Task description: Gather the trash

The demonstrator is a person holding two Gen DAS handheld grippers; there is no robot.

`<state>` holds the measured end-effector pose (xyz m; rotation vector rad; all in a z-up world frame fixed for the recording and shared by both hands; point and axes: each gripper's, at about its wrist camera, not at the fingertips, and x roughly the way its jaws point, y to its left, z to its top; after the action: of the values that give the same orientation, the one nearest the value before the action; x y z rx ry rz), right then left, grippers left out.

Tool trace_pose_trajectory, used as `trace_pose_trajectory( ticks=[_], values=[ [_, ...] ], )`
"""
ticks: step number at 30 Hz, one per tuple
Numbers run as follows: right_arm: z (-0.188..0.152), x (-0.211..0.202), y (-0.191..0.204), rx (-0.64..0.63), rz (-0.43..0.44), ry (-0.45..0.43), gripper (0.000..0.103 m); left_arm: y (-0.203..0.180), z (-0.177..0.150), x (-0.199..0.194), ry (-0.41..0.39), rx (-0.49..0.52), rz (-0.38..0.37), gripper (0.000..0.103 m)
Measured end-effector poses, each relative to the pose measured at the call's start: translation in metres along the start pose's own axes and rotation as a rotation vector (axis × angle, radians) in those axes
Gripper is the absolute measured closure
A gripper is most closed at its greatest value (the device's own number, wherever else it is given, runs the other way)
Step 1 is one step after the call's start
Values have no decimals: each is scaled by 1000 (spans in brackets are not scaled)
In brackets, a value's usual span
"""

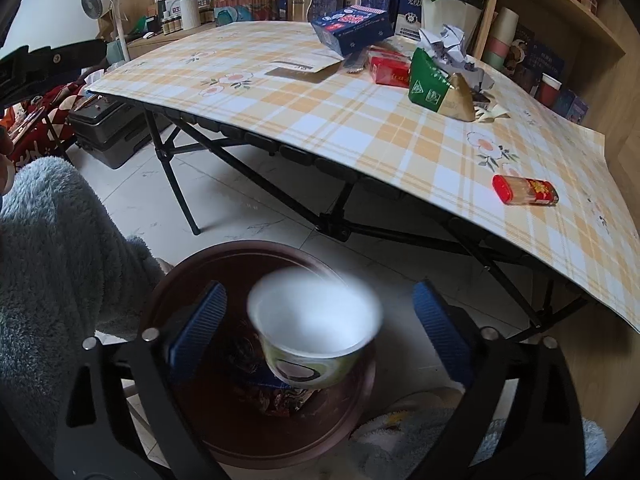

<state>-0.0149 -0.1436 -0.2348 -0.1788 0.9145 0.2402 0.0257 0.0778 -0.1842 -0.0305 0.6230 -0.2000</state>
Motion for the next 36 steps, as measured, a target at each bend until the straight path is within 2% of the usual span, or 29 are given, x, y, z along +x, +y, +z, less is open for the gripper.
trace_pose_trajectory(
  ticks=[8,14,17,20,27,30,34,36],
  values=[
    [6,-30,-12,41,-70,-141,6,0,-1,1,6,1,0,6],
    [9,-40,-31,118,-71,-195,6,0,-2,0,5,3,-32,6],
    [8,-42,-39,159,-28,-215,6,-2,-2,0,5,10,-34,6],
    [8,-45,-46,204,-46,-241,6,-3,-2,1,14,13,-31,6],
    [4,-48,-67,323,-22,-268,6,-10,-3,1,18,39,-30,6],
    [5,-49,-66,303,-46,-270,6,-11,-3,2,26,44,-21,6],
    [8,-42,-60,269,-131,-194,6,-11,-3,3,28,47,-21,6],
    [6,-42,-61,272,-138,-195,6,-12,-3,3,31,53,-16,6]
  ],
)
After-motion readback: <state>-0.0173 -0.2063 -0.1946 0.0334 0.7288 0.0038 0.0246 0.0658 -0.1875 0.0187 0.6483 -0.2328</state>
